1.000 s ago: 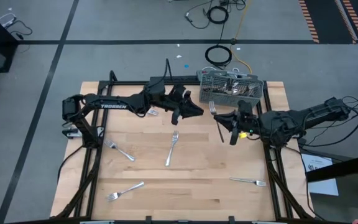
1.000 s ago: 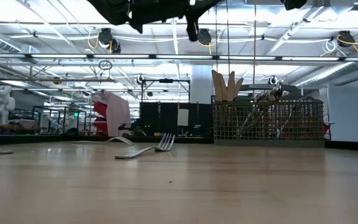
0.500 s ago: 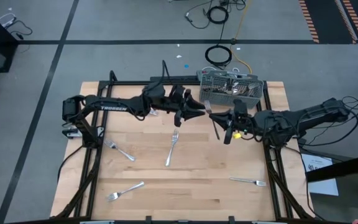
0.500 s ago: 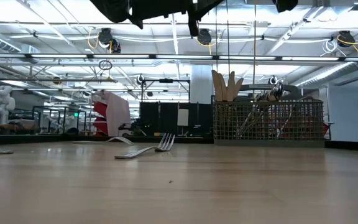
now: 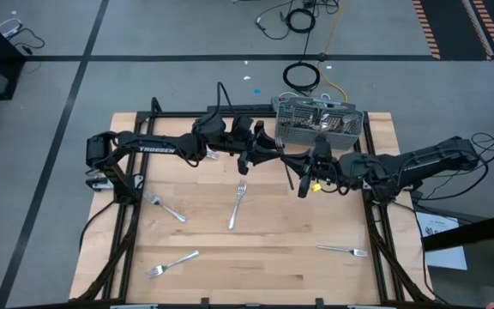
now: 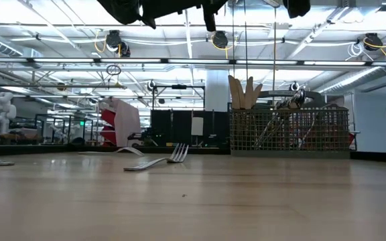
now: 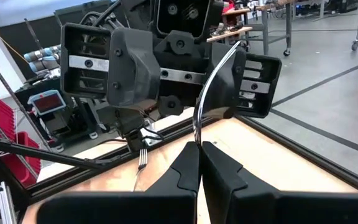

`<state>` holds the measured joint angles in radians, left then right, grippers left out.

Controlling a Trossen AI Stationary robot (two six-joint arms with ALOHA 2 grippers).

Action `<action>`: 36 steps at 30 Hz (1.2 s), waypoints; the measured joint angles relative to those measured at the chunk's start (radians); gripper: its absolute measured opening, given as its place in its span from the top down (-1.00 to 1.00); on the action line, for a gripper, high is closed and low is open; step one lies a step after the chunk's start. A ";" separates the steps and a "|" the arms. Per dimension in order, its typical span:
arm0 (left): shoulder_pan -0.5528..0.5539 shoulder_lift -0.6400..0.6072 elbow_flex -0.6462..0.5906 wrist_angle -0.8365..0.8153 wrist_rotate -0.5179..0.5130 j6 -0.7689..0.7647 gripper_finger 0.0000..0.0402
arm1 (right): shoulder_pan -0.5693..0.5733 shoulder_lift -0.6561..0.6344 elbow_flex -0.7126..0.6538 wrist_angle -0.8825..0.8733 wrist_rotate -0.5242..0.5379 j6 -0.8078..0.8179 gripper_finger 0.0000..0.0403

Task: Sort silverware
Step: Put the silver spoon into the silverware basket

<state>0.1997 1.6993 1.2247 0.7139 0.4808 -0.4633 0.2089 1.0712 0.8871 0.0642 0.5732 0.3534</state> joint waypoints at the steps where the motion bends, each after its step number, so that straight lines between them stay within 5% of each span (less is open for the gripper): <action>1: 0.000 0.000 0.000 0.001 0.000 0.002 0.15 | 0.000 0.005 0.000 0.008 0.000 0.000 1.00; 7: -0.014 0.000 0.000 0.005 -0.015 0.065 0.28 | 0.001 0.014 0.000 0.037 -0.003 0.000 1.00; 15: -0.037 0.000 0.000 0.003 -0.025 0.133 0.93 | 0.002 0.014 0.000 0.034 -0.012 -0.008 0.99; 29: -0.037 0.000 0.070 -0.044 -0.019 0.145 0.96 | 0.000 -0.023 0.000 0.029 0.012 -0.003 0.40; 36: -0.038 0.000 0.217 -0.336 -0.072 0.337 0.97 | 0.028 -0.184 0.000 -0.038 0.009 0.044 0.15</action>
<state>0.1619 1.6997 1.4421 0.3783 0.4090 -0.1262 0.2367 0.8872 0.8875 0.0260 0.5826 0.3976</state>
